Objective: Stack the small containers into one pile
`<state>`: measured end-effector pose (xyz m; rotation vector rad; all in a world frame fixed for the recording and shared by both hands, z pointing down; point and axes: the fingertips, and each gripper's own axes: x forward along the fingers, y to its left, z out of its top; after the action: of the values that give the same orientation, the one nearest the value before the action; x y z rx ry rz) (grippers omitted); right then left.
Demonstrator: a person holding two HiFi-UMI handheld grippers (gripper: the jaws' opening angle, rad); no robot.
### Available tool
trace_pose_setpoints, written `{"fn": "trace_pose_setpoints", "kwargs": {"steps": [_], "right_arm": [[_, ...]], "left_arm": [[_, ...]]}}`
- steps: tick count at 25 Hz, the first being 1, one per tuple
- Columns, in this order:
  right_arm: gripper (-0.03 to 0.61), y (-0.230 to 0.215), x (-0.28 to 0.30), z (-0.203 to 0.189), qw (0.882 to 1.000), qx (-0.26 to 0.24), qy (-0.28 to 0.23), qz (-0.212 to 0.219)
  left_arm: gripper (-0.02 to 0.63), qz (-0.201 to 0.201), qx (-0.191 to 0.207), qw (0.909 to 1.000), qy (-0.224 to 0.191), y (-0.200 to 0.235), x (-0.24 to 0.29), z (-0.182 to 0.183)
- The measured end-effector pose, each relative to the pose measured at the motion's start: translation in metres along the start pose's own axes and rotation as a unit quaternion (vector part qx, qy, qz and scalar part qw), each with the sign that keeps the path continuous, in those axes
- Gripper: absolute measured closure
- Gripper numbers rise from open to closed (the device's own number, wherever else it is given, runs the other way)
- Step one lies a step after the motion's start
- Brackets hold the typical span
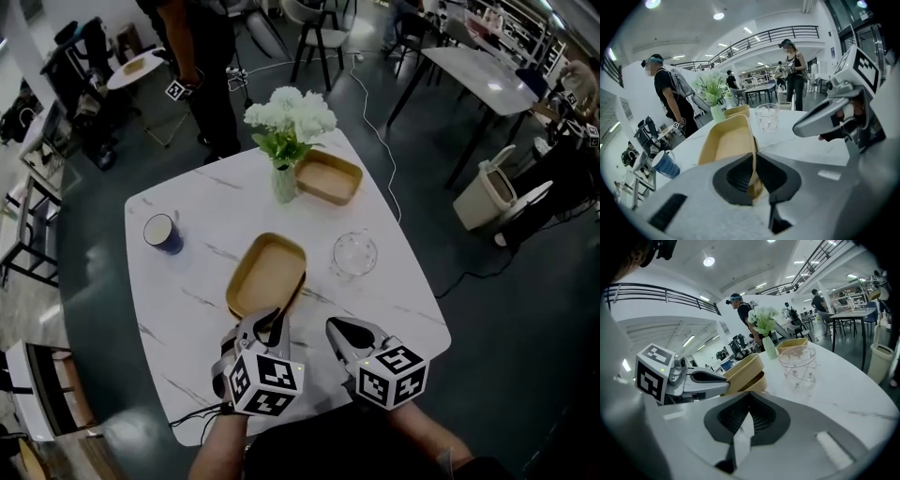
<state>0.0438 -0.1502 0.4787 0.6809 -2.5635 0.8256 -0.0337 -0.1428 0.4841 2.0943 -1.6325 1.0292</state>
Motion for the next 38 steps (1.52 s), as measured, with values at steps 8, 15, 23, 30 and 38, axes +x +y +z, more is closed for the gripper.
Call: {"fn": "trace_pose_setpoints", "kwargs": {"steps": [8, 15, 23, 30, 38], "right_arm": [[0.581, 0.0, 0.002, -0.001, 1.0, 0.008, -0.002, 0.006], [0.581, 0.007, 0.003, 0.0, 1.0, 0.006, -0.006, 0.008], [0.581, 0.011, 0.003, 0.009, 1.0, -0.007, -0.009, 0.007], [0.581, 0.007, 0.004, 0.023, 0.999, -0.026, -0.018, -0.006], [0.581, 0.005, 0.003, 0.045, 0.998, -0.057, -0.022, -0.004]], "left_arm": [[0.587, 0.005, 0.0, 1.0, -0.008, -0.001, 0.003, -0.001], [0.515, -0.008, -0.032, 0.9987, -0.039, 0.002, -0.008, 0.002], [0.557, -0.013, -0.104, 0.9931, -0.053, 0.012, -0.019, -0.005], [0.578, 0.011, -0.15, 0.9867, -0.06, 0.028, -0.039, -0.022], [0.614, -0.014, -0.184, 0.9773, -0.105, 0.021, -0.046, -0.006]]}}
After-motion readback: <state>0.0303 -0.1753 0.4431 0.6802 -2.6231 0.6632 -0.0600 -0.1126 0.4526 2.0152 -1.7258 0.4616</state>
